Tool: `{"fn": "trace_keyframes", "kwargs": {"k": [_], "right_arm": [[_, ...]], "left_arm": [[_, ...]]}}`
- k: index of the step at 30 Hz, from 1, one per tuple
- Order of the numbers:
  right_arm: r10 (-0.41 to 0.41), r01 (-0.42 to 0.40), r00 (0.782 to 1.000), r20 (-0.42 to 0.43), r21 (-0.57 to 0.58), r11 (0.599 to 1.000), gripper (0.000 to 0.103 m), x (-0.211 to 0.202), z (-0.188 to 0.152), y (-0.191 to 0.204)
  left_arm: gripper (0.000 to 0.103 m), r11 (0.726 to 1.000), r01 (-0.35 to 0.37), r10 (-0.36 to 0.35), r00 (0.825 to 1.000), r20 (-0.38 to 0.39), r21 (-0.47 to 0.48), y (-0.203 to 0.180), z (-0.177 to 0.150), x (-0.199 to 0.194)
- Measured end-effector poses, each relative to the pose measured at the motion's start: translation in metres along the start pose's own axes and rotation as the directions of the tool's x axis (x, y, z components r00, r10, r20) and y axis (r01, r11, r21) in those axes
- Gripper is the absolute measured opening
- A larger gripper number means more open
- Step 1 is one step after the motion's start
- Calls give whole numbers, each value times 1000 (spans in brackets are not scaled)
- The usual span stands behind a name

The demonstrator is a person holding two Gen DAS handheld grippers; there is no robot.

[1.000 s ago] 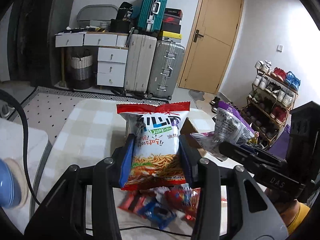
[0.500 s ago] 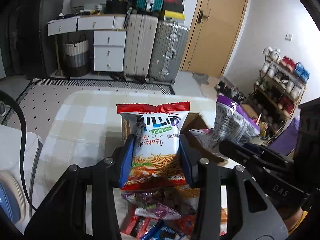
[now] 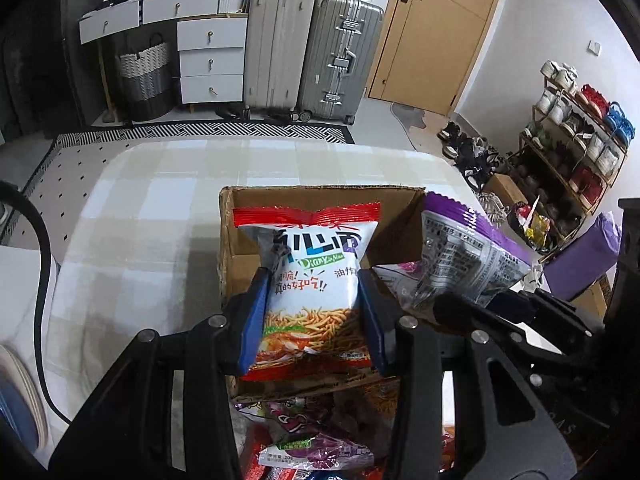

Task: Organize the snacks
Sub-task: 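Carry both held bags up and over the open cardboard box, then open both tools to drop the bags into the box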

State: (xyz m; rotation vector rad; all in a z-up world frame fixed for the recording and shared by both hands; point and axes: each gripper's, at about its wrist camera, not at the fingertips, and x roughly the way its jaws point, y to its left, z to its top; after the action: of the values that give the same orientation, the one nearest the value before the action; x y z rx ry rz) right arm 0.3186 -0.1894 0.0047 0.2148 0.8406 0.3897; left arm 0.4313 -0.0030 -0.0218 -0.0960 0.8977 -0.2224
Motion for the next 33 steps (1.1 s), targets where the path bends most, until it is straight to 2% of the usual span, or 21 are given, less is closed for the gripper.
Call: {"fn": "trace_keyframes", "kwargs": {"k": [5,12,18,33], "right_arm": [[-20,20,999,-44,-8,1000,38,14,-1,0],[-28,29,998,-65,10,1000,38,23,0,-6],[-34,35,995,-90,5,999,38,30,2,-5],[-36,38,993,-116,17,999,38,42,6,-12]], "left_arm": [[40,999,35,-35,999,-18,-32,6,-2,16],[40,1000,-19,19,998,-55,-2,7,3,49],[40,999,-46,47,996,-69,14,-3,-4,61],[40,999,-49,49,997,-61,3,11,-13,57]]}}
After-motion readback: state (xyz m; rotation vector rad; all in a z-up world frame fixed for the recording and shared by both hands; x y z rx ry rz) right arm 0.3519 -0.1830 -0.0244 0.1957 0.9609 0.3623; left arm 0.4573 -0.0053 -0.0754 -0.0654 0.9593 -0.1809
